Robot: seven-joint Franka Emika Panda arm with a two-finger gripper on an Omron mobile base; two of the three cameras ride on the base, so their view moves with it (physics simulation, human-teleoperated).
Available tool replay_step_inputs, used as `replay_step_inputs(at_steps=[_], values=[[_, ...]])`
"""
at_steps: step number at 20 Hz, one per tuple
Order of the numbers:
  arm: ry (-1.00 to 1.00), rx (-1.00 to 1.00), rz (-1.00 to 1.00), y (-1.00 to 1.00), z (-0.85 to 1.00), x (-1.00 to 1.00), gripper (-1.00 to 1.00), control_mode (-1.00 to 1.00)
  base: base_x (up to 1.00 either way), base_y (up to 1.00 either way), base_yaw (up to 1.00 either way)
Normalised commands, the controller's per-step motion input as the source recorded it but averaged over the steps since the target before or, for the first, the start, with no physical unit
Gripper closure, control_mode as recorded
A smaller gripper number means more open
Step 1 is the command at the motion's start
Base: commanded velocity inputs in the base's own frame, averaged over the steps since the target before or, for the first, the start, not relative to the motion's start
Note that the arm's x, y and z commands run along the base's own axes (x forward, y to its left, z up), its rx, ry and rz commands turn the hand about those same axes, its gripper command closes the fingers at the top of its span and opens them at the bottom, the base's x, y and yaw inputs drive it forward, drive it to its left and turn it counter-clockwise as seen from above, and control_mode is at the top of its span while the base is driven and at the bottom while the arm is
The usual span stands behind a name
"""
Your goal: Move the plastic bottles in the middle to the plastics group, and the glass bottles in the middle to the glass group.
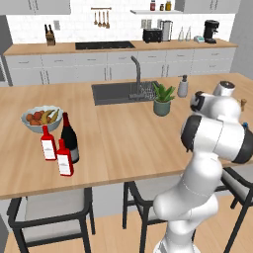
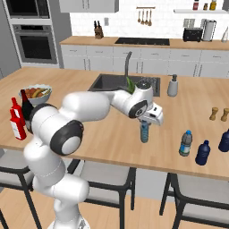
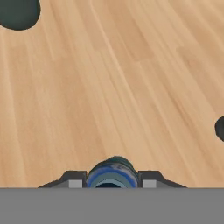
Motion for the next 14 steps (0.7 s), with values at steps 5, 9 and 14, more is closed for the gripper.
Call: replay_step_inputs(at_steps=[5, 9, 14], values=[[0.00, 0.00, -0.10, -0.63, 0.10, -0.01, 1.00, -1.00, 0.00, 0.00, 0.00], [0.00, 0.00, -0.07, -0.39, -0.06, 0.00, 1.00, -1.00, 0.00, 0.00, 0.00], [0.00, 0.00, -0.02, -0.25, -0.23, -0.06, 1.00, -1.00, 0.00, 0.00, 0.00]])
